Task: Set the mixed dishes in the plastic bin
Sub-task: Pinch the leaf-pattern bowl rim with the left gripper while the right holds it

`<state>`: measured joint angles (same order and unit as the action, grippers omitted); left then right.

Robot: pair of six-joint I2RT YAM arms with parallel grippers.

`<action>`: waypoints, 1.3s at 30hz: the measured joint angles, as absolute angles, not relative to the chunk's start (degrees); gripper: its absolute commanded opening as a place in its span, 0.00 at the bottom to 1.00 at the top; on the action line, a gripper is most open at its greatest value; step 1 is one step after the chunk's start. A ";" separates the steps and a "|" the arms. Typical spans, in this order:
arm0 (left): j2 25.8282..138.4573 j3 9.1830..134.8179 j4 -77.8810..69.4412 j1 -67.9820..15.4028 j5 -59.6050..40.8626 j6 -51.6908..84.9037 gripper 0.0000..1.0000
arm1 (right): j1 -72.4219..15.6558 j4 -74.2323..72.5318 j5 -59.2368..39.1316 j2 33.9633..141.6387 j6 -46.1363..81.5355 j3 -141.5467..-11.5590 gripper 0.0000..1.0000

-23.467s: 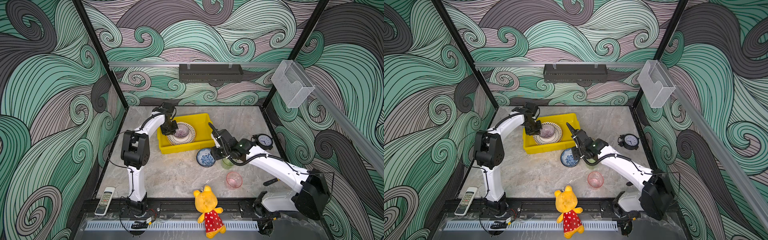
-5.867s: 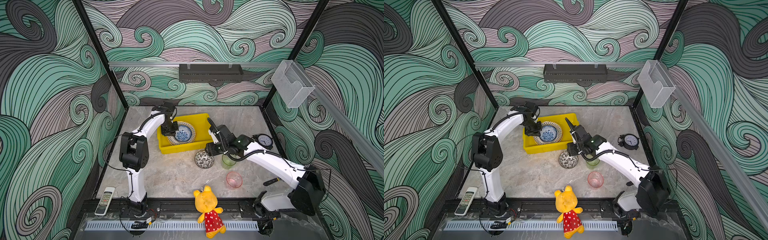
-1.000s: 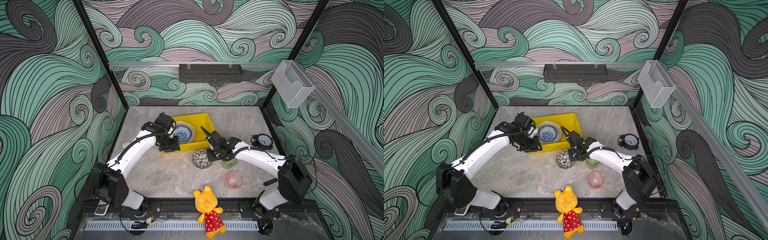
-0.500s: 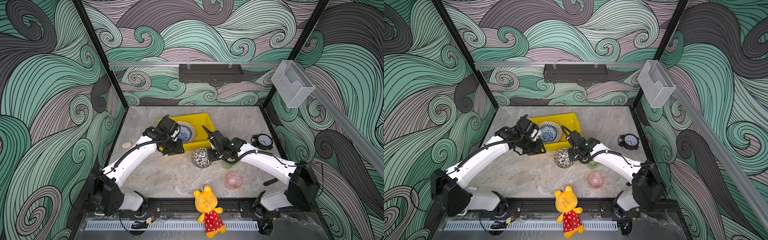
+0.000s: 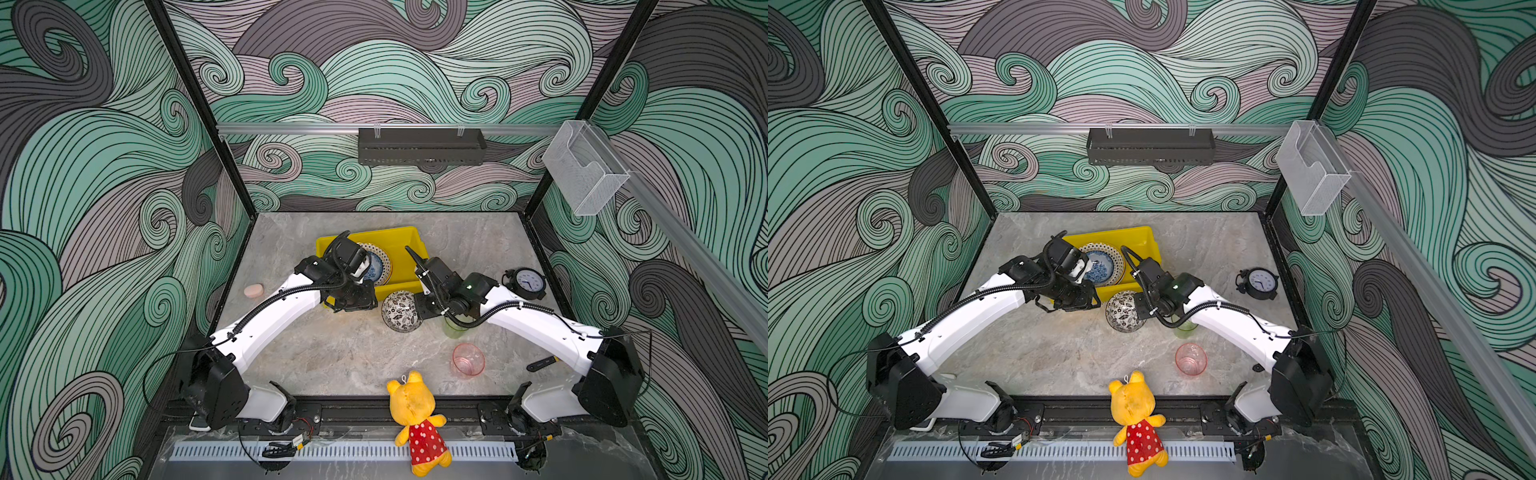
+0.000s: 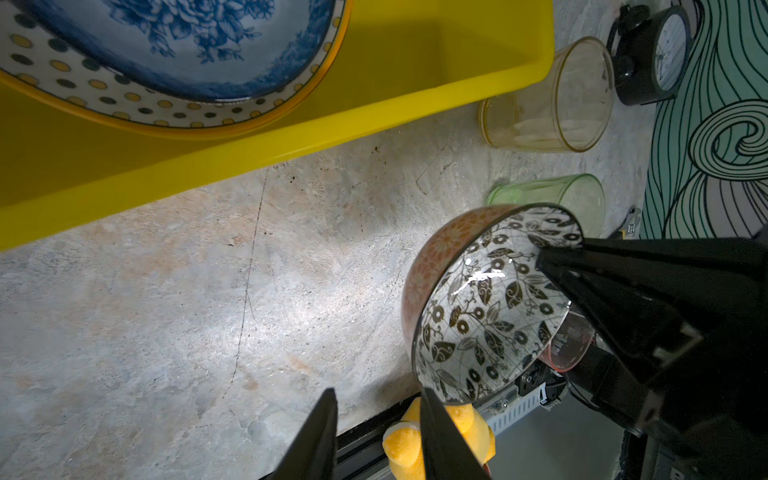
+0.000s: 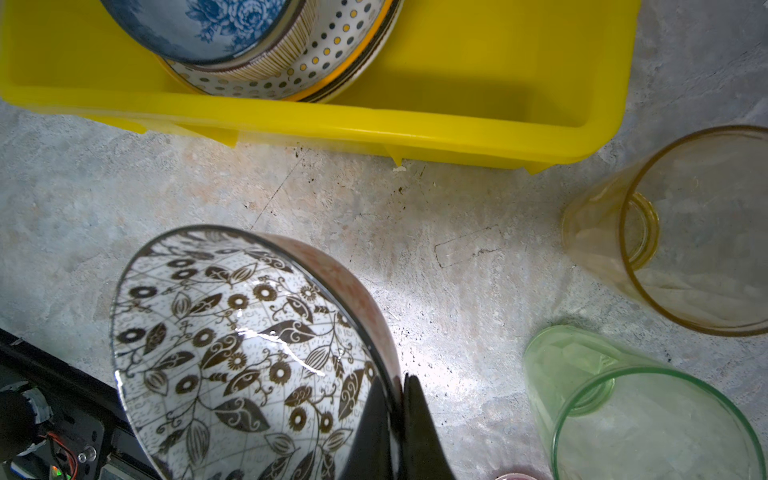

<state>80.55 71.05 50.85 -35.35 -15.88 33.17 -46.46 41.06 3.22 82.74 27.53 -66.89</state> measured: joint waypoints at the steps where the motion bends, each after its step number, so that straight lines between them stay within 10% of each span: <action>1: 80.64 71.05 50.74 -35.62 -15.88 33.26 0.37 | -46.50 41.04 3.22 82.74 27.53 -67.37 0.00; 13: 85.86 71.29 48.36 -38.06 -15.81 34.52 0.34 | -46.83 41.01 3.20 83.96 27.49 -70.11 0.00; 25: 89.60 74.89 50.06 -39.20 -12.80 34.65 0.06 | -46.78 41.43 3.68 84.36 27.16 -70.76 0.01; 30: 89.60 75.09 50.59 -39.20 -10.37 34.87 0.00 | -47.03 41.82 3.53 85.21 27.66 -72.38 0.26; 39: 89.60 76.38 52.62 -39.20 -8.23 34.48 0.00 | -47.03 40.99 2.52 85.38 27.44 -73.21 0.41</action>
<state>89.60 76.38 52.62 -39.20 -8.23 34.48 -47.03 40.99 2.52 85.38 27.44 -73.21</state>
